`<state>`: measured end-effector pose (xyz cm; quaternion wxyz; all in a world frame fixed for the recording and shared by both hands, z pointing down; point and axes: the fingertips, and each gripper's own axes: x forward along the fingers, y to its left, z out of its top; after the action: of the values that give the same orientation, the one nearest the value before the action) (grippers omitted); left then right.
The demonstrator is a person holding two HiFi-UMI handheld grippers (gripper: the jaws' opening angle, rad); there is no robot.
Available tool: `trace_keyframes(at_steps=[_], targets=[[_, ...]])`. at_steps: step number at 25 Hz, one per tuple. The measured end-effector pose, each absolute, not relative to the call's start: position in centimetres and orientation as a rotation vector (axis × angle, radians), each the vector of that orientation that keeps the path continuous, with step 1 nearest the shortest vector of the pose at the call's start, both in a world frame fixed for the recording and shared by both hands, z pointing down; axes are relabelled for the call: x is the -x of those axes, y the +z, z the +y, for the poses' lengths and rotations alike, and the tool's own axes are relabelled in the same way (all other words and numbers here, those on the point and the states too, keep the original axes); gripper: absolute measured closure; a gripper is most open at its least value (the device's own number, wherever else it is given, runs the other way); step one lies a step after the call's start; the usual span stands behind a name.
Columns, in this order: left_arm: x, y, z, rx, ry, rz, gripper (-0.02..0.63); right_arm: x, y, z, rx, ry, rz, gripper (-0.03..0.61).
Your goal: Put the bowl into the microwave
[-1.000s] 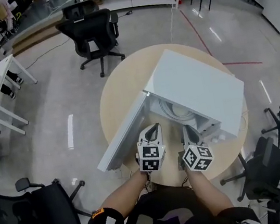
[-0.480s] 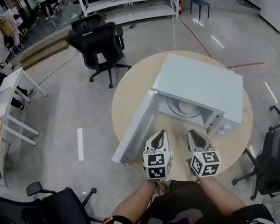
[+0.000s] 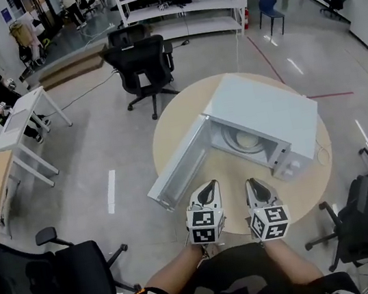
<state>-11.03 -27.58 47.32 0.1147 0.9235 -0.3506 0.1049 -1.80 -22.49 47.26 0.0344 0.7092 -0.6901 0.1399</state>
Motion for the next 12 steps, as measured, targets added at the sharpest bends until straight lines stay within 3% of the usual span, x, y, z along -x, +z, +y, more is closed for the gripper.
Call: trace_keyframes(at_steps=[12], targets=[[9.3,45.3,-16.5,-2.715,0.256,-1.112,0.568,1.0,46.4,-12.5,-2.040,0.386,-2.237,0.534]])
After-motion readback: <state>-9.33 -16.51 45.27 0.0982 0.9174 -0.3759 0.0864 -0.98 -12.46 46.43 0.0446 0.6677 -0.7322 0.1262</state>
